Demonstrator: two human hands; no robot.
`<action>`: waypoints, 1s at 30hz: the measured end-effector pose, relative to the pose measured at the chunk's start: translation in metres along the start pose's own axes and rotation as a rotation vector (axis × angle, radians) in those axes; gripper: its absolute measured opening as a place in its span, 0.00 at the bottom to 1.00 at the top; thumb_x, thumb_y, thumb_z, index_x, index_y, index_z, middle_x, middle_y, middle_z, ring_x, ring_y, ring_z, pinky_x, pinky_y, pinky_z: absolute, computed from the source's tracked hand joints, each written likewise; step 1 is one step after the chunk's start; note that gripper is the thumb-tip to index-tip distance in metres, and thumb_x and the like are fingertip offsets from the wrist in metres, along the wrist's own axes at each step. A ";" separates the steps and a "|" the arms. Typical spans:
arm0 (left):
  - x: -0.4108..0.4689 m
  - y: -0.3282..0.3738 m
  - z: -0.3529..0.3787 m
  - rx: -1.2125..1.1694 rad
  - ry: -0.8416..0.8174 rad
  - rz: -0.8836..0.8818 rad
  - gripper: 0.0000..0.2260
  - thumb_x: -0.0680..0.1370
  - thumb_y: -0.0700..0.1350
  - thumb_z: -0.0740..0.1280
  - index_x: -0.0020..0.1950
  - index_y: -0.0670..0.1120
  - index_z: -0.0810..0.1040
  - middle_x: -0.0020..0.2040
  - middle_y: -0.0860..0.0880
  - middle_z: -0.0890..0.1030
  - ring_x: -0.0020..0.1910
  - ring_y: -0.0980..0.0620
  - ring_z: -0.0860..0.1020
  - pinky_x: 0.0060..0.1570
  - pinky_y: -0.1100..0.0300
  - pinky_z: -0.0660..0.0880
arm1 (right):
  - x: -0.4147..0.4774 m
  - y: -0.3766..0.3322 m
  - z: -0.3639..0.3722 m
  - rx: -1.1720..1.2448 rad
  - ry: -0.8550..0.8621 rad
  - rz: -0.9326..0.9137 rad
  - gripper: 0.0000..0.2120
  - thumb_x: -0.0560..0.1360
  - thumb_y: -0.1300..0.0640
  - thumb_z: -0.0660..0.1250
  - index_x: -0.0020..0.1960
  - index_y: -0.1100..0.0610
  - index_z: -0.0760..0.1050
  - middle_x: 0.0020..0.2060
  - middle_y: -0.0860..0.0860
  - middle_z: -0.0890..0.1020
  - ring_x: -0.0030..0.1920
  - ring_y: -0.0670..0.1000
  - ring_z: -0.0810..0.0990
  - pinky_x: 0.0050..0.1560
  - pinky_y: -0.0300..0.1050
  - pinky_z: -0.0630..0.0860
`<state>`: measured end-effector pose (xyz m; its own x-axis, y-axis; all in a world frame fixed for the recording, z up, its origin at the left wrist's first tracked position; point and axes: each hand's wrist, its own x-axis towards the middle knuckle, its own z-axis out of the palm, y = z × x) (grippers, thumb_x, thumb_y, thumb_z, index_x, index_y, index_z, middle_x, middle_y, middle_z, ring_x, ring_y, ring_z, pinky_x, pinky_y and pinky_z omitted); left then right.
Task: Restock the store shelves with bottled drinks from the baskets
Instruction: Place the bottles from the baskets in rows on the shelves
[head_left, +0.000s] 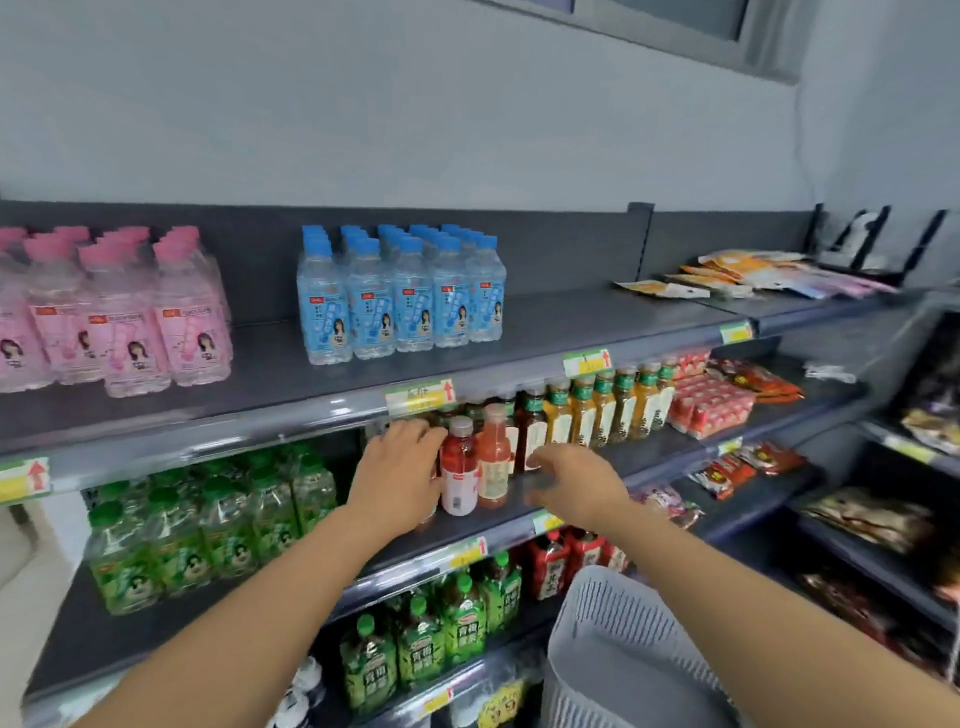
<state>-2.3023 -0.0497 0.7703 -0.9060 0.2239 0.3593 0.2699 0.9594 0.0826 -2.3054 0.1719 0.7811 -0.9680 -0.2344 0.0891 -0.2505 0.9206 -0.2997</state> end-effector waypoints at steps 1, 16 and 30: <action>-0.001 0.008 0.008 0.006 -0.034 0.033 0.24 0.76 0.51 0.65 0.71 0.50 0.66 0.67 0.49 0.70 0.67 0.47 0.66 0.62 0.52 0.67 | -0.011 0.011 0.002 -0.011 -0.012 0.049 0.19 0.74 0.50 0.69 0.63 0.54 0.75 0.59 0.52 0.79 0.59 0.54 0.77 0.54 0.48 0.76; -0.047 0.191 0.110 -0.151 -0.282 0.482 0.24 0.76 0.53 0.67 0.69 0.48 0.68 0.65 0.49 0.71 0.65 0.47 0.68 0.62 0.52 0.69 | -0.217 0.146 0.034 0.024 -0.021 0.690 0.19 0.72 0.49 0.71 0.62 0.50 0.76 0.59 0.50 0.80 0.60 0.52 0.77 0.58 0.44 0.72; -0.108 0.411 0.249 -0.212 -0.560 0.772 0.19 0.76 0.49 0.66 0.65 0.47 0.71 0.61 0.48 0.73 0.63 0.46 0.70 0.58 0.53 0.69 | -0.348 0.308 0.109 0.212 -0.092 1.026 0.17 0.73 0.50 0.70 0.61 0.49 0.77 0.59 0.50 0.80 0.57 0.53 0.79 0.54 0.43 0.74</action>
<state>-2.1751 0.3634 0.5342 -0.4646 0.8793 -0.1043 0.8573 0.4762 0.1955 -2.0473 0.5027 0.5547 -0.7123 0.5957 -0.3712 0.7016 0.6198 -0.3517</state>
